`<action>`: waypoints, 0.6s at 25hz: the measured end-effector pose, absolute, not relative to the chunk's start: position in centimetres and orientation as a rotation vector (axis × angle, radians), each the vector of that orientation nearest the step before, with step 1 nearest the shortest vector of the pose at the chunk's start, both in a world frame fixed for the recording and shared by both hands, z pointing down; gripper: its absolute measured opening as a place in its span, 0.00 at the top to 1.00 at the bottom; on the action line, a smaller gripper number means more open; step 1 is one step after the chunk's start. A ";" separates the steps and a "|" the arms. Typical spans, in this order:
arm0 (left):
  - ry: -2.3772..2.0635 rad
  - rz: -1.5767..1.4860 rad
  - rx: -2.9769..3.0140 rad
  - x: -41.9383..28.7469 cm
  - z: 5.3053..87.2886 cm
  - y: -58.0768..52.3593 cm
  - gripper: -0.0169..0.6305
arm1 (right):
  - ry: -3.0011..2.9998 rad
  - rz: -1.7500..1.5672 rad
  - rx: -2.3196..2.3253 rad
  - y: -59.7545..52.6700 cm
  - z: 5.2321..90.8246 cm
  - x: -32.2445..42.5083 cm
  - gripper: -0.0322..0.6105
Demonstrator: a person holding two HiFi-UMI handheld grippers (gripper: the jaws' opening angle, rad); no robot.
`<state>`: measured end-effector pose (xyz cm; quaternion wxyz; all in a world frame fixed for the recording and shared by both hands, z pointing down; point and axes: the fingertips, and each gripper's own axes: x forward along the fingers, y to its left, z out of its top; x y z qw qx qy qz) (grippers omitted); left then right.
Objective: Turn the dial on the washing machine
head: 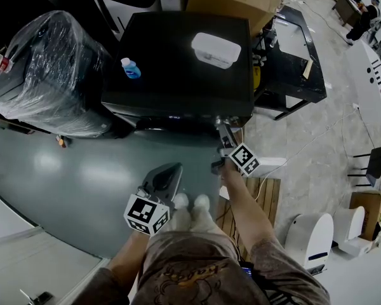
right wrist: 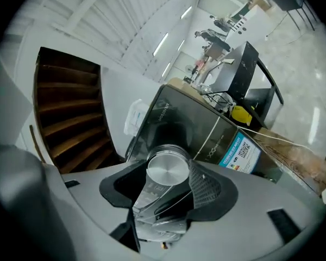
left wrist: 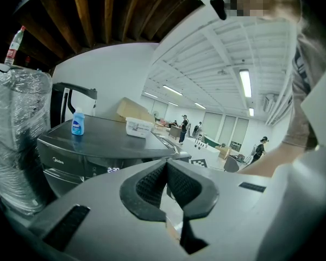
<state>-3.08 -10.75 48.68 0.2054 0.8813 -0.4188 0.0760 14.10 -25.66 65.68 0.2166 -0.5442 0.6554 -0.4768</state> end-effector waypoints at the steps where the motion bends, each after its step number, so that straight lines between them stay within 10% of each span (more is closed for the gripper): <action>1: -1.168 0.213 2.455 -3.1 48.7 -10.7 0.99 | 1.825 -1.316 -1.511 -25.7 65.6 14.1 0.58; 15: -1.171 0.223 2.460 -3.3 48.7 -10.6 0.99 | 2.458 -0.976 -1.965 -25.9 65.5 12.6 0.52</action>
